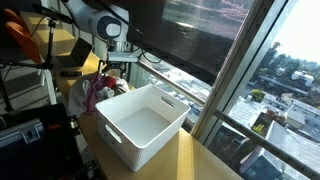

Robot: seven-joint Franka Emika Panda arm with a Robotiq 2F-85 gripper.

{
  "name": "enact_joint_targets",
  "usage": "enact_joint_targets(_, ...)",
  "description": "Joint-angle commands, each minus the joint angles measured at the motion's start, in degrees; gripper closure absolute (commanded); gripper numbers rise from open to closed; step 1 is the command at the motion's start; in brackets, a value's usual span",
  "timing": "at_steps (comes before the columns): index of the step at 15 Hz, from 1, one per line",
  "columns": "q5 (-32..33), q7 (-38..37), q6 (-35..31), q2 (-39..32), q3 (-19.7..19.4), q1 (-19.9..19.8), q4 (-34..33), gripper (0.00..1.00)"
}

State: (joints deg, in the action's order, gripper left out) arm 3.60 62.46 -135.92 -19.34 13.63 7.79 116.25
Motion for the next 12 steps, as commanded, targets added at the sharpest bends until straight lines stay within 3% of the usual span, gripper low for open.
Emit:
enact_joint_targets(1, 1.9, -1.2, 1.7, 2.7, 0.1, 0.8, -1.1, 0.0)
enact_joint_targets(12, 2.9, -3.0, 1.2, -2.2, 2.2, 5.5, -2.0, 0.0)
